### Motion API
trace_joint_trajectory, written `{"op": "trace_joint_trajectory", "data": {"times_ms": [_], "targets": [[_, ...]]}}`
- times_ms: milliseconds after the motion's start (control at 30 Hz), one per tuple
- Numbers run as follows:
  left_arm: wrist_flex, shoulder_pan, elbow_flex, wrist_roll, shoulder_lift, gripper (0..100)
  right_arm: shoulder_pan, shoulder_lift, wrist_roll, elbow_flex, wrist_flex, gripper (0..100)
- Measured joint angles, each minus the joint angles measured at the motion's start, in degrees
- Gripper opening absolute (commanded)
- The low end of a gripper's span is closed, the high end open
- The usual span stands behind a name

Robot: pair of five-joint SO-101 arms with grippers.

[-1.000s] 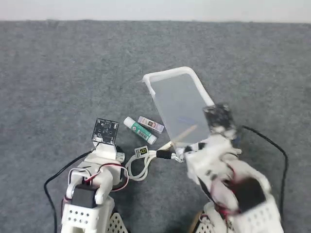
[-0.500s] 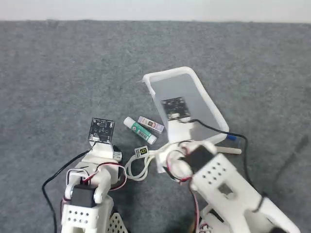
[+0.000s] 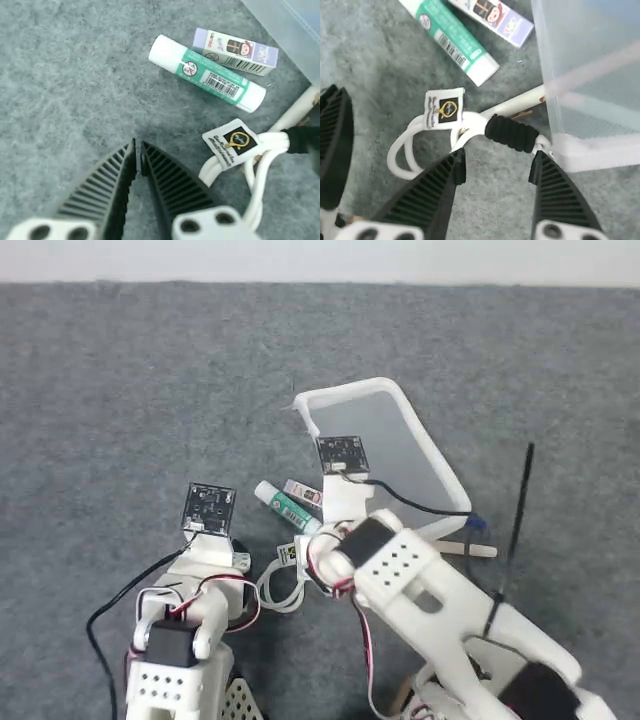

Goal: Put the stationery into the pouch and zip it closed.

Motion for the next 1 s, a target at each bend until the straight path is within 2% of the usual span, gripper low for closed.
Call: {"op": "trace_joint_trajectory", "data": {"times_ms": [367, 800, 1000], "targets": [[0.00, 0.00, 0.00, 0.00, 0.00, 1, 6.42, 12.48, -3.69, -7.65, 0.00, 20.9], [0.00, -0.09, 0.00, 0.00, 0.00, 1, 8.09, 26.37, -4.92, -15.21, 0.18, 20.5], [0.00, -0.09, 0.00, 0.00, 0.00, 1, 8.18, 26.73, -4.75, -17.41, 7.12, 20.5]]}}
